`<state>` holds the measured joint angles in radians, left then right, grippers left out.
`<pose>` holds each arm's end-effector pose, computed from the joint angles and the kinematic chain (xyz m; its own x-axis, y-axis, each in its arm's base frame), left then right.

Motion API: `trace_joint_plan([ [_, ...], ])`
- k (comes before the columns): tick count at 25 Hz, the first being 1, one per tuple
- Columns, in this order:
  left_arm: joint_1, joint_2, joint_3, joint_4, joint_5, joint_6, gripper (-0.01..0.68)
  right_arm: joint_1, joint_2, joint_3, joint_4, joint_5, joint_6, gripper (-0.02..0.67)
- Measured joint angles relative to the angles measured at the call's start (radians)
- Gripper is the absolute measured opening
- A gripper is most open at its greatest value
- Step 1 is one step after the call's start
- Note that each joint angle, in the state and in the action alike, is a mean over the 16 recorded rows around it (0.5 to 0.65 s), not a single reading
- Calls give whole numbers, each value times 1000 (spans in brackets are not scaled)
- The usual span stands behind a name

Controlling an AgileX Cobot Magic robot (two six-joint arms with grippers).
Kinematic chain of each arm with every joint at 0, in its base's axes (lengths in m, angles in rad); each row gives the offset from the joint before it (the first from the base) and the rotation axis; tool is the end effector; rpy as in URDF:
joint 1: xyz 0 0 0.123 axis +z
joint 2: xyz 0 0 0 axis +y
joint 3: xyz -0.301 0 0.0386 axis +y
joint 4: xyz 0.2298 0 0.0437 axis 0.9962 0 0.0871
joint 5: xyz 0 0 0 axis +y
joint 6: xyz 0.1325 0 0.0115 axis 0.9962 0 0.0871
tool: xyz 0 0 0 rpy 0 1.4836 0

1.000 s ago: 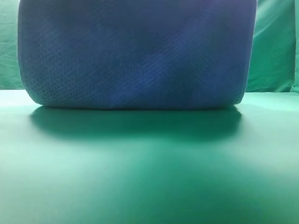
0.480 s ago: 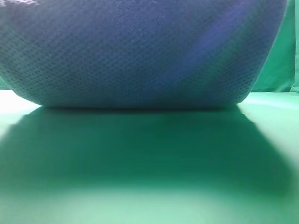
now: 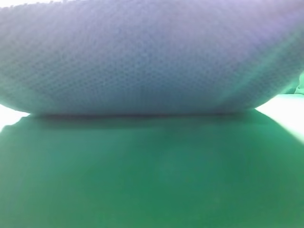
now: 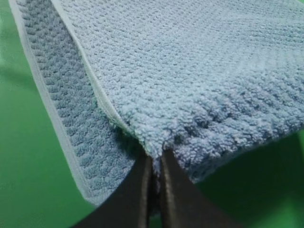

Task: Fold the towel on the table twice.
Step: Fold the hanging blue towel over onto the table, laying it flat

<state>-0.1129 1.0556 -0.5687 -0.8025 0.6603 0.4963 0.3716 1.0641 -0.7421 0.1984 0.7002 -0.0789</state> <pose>0.1757 -0.0790 0.2419 -0.8317 -0.0753 -0.5501 0.2232 0.8619 -0.4554 0.1791 0.0879 0.2682 -0.7740 -0.2233 -0.5925 -0.3754 0.9154 0.1454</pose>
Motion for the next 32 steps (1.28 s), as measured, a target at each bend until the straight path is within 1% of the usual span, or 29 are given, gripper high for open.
trace_joint_plan([
  [5, 0, -32, 79, -25, 23, 4, 0, 0, -57, 80, 37, 42, 22, 0],
  [10, 0, -52, 141, -67, 14, 19, 0, 0, -102, 159, 80, 50, 30, 0],
  [14, 0, -47, 166, -112, -6, 42, 0, 0, -106, 195, 102, 50, 33, 0],
  [17, 0, -28, 161, -144, -24, 65, 0, 0, -84, 192, 101, 54, 37, 0],
  [24, 0, 83, 72, -209, -69, 108, 0, 0, 36, 85, 33, 60, 48, 0],
  [32, 0, 302, -131, -229, -118, 139, 0, -20, 255, -113, -52, 21, 61, 0],
])
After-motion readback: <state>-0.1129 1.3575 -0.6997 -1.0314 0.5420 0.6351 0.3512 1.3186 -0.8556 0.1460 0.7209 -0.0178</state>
